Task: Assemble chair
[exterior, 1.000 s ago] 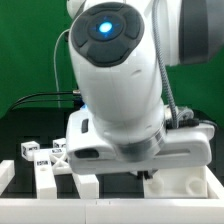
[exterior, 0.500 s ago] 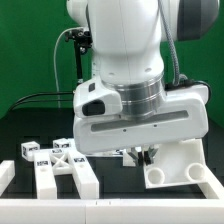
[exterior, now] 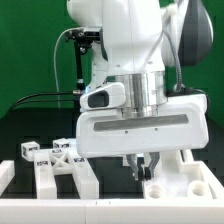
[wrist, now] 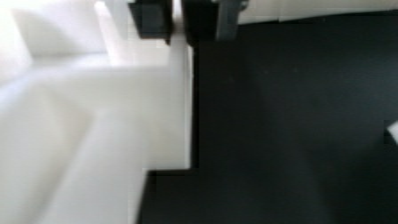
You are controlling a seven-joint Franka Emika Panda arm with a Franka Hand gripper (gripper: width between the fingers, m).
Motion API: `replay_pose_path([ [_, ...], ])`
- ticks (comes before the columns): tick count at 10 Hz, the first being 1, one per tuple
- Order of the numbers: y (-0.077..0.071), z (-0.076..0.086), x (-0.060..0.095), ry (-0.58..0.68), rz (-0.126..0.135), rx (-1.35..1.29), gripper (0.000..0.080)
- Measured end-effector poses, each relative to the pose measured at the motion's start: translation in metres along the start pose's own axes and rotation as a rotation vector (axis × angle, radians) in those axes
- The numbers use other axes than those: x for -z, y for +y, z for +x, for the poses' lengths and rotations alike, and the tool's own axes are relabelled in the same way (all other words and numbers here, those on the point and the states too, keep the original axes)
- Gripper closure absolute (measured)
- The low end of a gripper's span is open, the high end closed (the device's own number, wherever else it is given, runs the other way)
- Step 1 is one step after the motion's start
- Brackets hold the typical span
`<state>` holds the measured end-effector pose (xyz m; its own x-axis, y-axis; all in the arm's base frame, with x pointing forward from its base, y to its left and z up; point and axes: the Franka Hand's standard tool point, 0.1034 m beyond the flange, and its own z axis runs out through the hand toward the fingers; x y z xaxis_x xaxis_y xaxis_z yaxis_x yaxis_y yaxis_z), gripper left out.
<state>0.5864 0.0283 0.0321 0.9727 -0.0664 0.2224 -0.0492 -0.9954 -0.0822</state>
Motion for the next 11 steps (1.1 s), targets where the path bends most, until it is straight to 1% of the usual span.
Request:
replay_pose_path([
  [1,-0.001,-0.001,-0.005,0.064,-0.01,0.005,0.0777],
  [3,-0.003,-0.002,-0.005,0.192,-0.028,0.01,0.0777],
  [5,-0.007,-0.002,-0.005,0.199,-0.025,0.008,0.0777],
  [6,-0.007,-0.002,-0.005,0.199,-0.026,0.009,0.0704],
  [7,-0.006,-0.003,-0.006,0.174,-0.021,0.006,0.0704],
  [8,-0.007,0.0,0.002,0.117,-0.007,-0.001,0.0568],
  [9,-0.011,0.003,0.012,0.098,0.002,-0.003,0.0368],
  [10,-0.017,-0.002,0.019,0.034,0.017,-0.01,0.0368],
  [11,-0.024,-0.008,0.028,-0.081,0.037,-0.029,0.022],
])
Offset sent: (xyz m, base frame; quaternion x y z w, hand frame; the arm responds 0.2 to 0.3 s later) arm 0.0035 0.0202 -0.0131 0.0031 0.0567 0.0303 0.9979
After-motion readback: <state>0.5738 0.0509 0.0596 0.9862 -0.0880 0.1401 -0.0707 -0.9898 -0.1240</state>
